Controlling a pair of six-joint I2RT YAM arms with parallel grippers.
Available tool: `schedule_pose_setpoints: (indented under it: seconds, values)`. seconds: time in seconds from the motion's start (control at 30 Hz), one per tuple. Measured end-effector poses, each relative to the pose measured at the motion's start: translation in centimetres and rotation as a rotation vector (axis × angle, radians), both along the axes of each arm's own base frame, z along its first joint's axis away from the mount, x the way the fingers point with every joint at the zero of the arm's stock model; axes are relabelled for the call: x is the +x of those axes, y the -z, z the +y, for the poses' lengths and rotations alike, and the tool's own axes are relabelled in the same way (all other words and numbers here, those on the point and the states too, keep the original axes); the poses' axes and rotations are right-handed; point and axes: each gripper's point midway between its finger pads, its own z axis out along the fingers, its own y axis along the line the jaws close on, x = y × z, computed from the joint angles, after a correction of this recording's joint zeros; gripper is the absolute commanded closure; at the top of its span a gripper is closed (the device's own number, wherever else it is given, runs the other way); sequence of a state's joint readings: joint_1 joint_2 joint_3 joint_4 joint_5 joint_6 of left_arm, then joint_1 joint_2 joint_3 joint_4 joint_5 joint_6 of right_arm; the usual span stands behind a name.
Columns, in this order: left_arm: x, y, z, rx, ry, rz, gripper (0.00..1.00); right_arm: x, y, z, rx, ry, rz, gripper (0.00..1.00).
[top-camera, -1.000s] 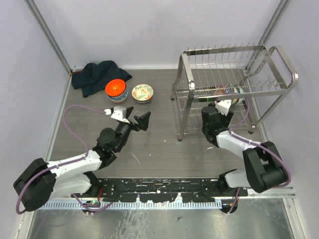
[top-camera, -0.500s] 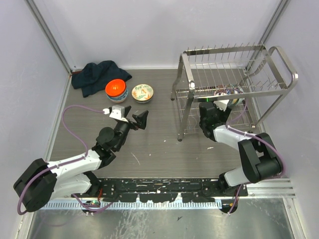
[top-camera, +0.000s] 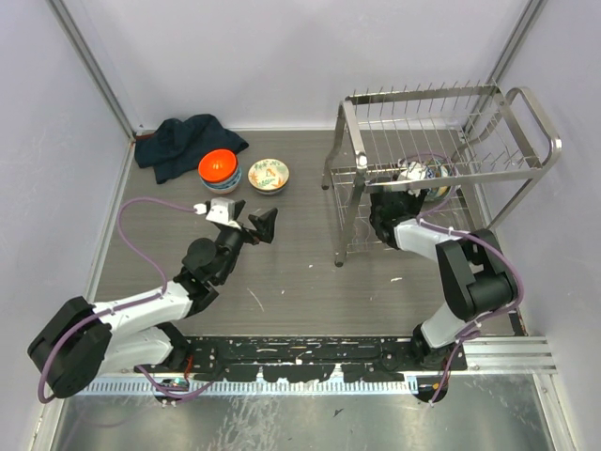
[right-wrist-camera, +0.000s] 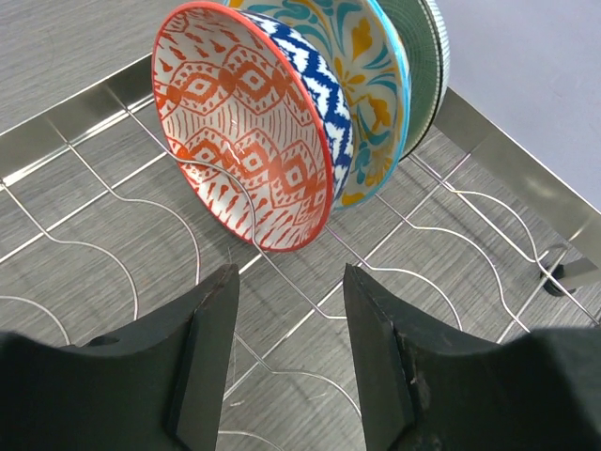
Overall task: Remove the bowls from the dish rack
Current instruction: Pick up the bowl from the dish rack.
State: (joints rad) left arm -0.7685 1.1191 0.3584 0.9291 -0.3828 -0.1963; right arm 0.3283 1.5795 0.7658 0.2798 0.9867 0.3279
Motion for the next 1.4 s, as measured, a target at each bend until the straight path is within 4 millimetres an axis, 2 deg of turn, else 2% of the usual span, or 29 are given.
schedule_pose_setpoints:
  seconds: [0.3, 0.7, 0.83, 1.0, 1.27, 1.4]
  values:
    - [0.3, 1.1, -0.5, 0.007, 0.011, 0.024, 0.02, 1.0, 0.9, -1.0, -0.031, 0.037, 0.043, 0.47]
    - [0.5, 1.1, -0.2, 0.007, 0.004, 0.023, 0.02, 1.6, 0.5, -2.5, -0.033, 0.083, 0.038, 0.47]
    - [0.6, 1.3, -0.3, 0.010, 0.010, 0.027, 0.02, 2.0, 1.1, -2.7, -0.038, 0.089, 0.053, 0.48]
    - [0.6, 1.2, -0.3, 0.006, 0.011, 0.024, 0.02, 2.0, 1.8, -2.9, -0.045, 0.094, 0.073, 0.50]
    - [1.0, 1.0, 0.2, 0.001, -0.003, 0.018, 0.02, 2.8, 1.2, -3.1, -0.041, 0.110, 0.052, 0.54]
    - [1.1, 1.1, 0.3, 0.001, -0.008, 0.019, 0.02, 3.1, 1.5, -3.6, -0.057, 0.130, 0.065, 0.59]
